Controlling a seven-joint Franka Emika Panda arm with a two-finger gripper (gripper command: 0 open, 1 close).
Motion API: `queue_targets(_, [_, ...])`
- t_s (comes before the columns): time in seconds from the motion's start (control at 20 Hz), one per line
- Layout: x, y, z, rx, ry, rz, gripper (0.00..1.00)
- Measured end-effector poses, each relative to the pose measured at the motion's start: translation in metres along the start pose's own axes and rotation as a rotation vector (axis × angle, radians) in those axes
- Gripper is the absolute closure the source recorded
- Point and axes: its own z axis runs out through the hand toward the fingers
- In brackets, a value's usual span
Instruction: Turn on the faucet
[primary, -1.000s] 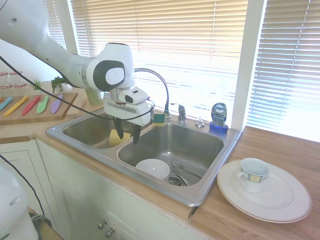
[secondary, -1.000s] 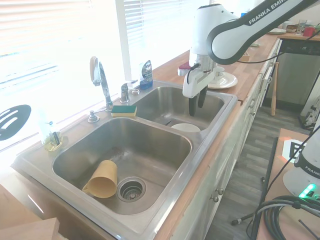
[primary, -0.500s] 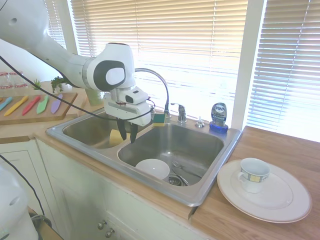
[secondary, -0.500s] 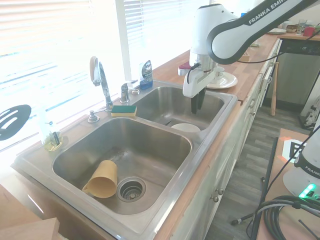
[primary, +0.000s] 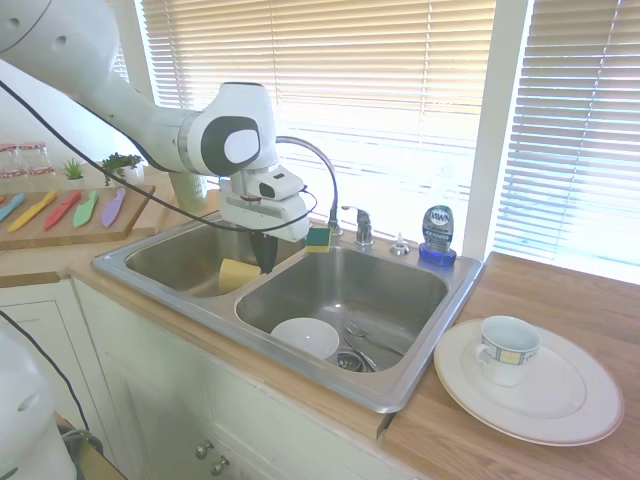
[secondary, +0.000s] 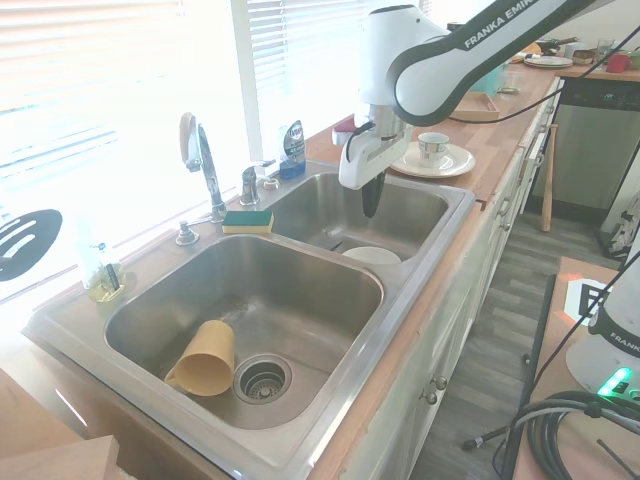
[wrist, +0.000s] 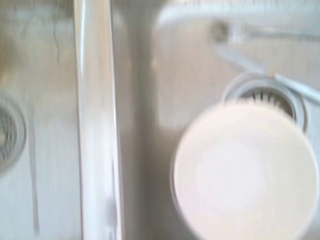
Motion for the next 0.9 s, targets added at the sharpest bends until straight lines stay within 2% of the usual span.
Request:
queue_targets(0.4, [0.061,-0.076,0.023,-0.015,0.029,0.069,1.00])
queue_targets(0.65, [0.099,-0.099,0.027,-0.015,0.047,0.107,1.00])
queue_targets(0.9, [0.112,-0.120,0.027,0.005,0.063,0.118,1.00])
